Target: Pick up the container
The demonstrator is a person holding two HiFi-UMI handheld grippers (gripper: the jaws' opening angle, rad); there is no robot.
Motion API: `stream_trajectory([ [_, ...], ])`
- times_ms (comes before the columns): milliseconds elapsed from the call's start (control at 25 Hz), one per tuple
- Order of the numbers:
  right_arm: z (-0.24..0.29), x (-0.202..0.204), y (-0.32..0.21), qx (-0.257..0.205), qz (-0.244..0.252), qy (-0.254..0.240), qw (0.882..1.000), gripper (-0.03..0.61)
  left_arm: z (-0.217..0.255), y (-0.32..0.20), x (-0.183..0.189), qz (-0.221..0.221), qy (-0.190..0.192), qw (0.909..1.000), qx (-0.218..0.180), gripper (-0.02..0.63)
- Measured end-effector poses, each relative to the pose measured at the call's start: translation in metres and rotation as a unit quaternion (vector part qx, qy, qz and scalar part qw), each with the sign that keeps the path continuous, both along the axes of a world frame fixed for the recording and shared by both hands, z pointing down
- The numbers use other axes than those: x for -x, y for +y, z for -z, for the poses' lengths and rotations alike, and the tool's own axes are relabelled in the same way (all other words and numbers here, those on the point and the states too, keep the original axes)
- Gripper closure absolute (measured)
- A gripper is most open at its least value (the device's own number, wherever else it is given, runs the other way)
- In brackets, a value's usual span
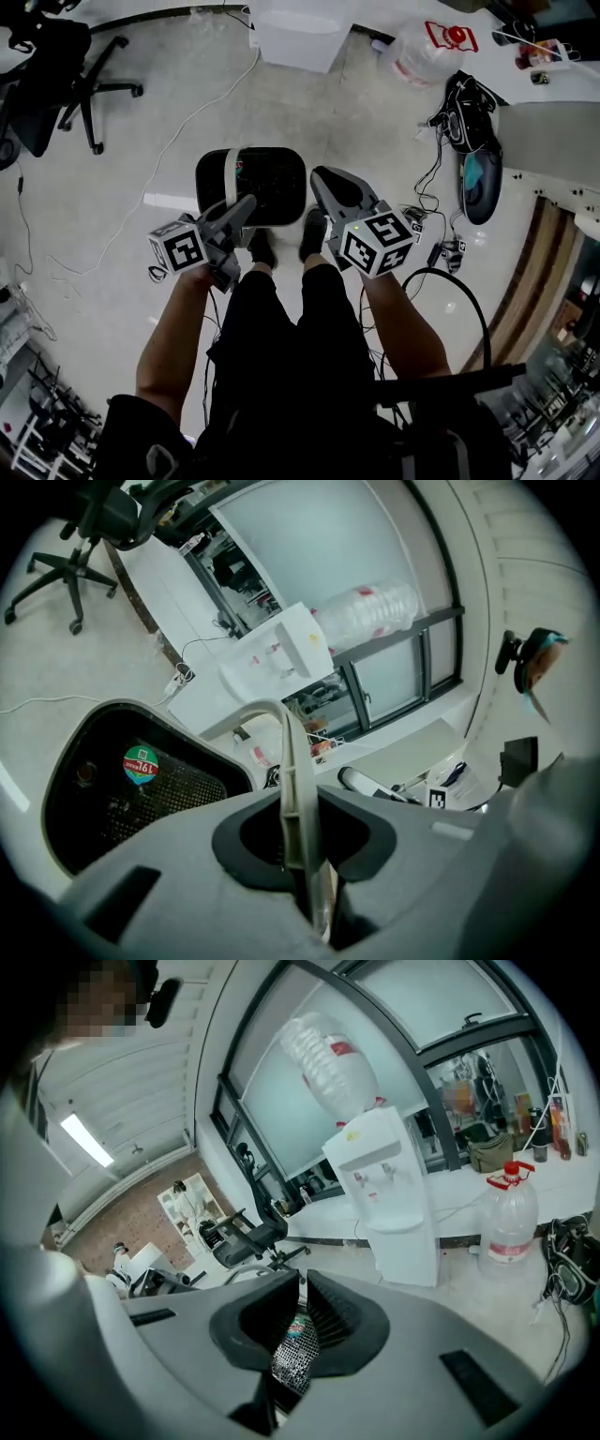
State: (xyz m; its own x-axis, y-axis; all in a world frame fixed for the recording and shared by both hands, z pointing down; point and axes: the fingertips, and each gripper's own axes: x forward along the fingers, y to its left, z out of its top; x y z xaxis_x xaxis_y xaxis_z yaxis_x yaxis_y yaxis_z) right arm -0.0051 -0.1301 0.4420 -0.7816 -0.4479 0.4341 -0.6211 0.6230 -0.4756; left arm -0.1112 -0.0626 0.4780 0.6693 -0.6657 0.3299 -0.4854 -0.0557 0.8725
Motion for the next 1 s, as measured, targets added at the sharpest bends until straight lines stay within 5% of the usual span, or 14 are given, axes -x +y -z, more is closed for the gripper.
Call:
stream_trajectory([
  [520, 0.155, -0.008, -0.023, -0.059, -0.007, -0.012, 0.998, 0.561, 0.156, 0.012, 0.029, 0.094, 0.065, 0.9932, -0.021, 0.558],
  [1000, 0.260, -0.007, -0.035, -0.100, 0.007, -0.050, 0.994, 0.566, 0.252, 0.027, 0.034, 0.114, 0.085, 0.9887, -0.048, 0.558],
])
